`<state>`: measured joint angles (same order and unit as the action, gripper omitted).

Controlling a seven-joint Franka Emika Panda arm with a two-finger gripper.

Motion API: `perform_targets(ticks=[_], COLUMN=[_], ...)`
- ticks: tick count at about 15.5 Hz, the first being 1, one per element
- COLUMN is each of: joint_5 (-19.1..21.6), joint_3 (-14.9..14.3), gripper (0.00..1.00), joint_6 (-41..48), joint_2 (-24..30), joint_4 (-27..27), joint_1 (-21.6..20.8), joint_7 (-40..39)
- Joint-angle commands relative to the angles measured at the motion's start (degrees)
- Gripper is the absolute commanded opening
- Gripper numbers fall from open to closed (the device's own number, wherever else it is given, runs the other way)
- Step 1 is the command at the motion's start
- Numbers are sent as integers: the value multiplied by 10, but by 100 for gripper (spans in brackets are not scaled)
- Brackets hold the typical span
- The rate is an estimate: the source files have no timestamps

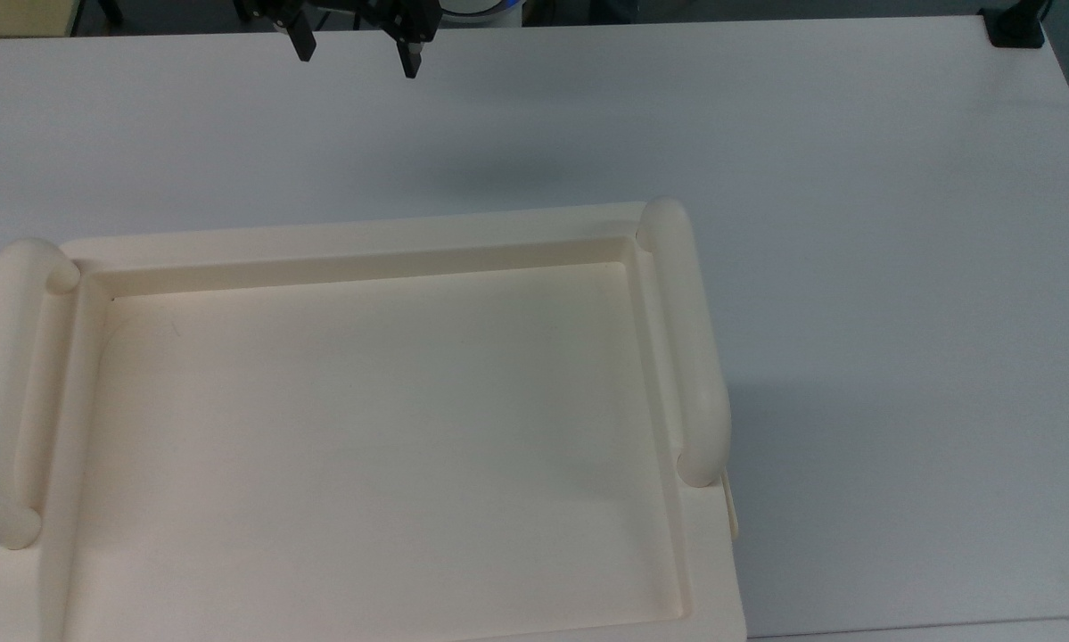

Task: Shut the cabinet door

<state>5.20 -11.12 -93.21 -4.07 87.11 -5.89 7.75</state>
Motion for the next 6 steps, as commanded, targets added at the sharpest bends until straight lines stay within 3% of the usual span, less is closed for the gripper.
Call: perform_targets(ticks=[1,6], joint_5=[-12,-12], joint_3=[38,50], gripper=[100,100], joint_6=[3,0], joint_2=[21,24], joint_4=[28,25], joint_1=[36,48], joint_7=[17,17])
